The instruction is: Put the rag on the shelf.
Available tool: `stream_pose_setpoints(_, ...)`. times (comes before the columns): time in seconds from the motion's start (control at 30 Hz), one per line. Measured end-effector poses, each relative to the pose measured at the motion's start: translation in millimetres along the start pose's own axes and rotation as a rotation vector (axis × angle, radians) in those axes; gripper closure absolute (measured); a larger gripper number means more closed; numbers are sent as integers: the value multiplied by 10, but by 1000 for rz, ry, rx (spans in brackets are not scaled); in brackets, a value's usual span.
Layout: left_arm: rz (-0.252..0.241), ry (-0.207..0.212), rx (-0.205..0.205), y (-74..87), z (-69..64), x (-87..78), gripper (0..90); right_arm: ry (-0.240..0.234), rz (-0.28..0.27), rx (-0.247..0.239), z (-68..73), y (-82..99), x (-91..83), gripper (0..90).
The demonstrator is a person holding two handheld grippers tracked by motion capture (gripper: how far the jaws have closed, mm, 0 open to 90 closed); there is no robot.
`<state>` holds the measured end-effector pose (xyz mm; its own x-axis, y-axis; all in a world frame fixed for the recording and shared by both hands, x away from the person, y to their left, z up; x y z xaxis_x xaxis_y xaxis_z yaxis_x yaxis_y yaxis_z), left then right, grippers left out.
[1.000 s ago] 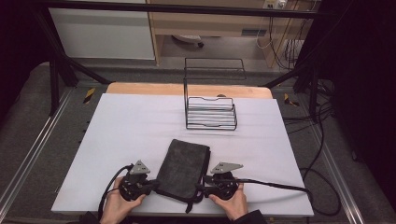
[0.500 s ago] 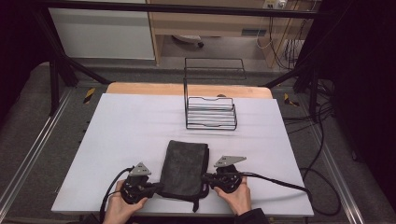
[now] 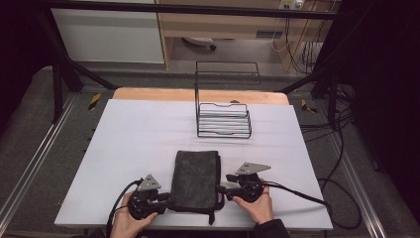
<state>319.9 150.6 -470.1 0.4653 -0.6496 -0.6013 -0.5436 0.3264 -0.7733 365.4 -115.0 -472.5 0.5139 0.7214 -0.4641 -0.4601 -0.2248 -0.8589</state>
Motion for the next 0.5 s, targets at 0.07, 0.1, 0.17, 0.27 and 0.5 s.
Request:
stream_pose_setpoints(0.07, 0, -6, 13, -19, 52, -23, 589, 13, -8, -8, -58, -29, -39, 345)
stream_pose_setpoints(0.1, -3, -13, 21, -31, 81, -31, 589, 13, -8, -8, -58, -29, -39, 345)
stream_pose_setpoints(0.17, -12, -28, 31, -55, 135, -43, 530, 16, -20, -20, -100, -56, -62, 295)
stream_pose_setpoints(0.27, -25, -43, 49, -110, 214, -57, 422, 17, -47, -24, -152, -98, -74, 198)
stream_pose_setpoints(0.5, -42, -49, 48, -229, 336, -51, 243, 30, -42, -46, -225, -129, -45, 73)
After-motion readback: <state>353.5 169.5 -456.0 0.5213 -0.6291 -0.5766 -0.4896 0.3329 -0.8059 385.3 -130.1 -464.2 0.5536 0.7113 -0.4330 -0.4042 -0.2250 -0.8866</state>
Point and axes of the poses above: each handheld gripper's, and its own axes: x roughly forward along the jaws, y roughly out of its underside, z roughly to its left, the point moved 5 cm from there along x, roughly forward along the jaws, and after that the axes turned 9 degrees about -z, right-handed, at the moved point
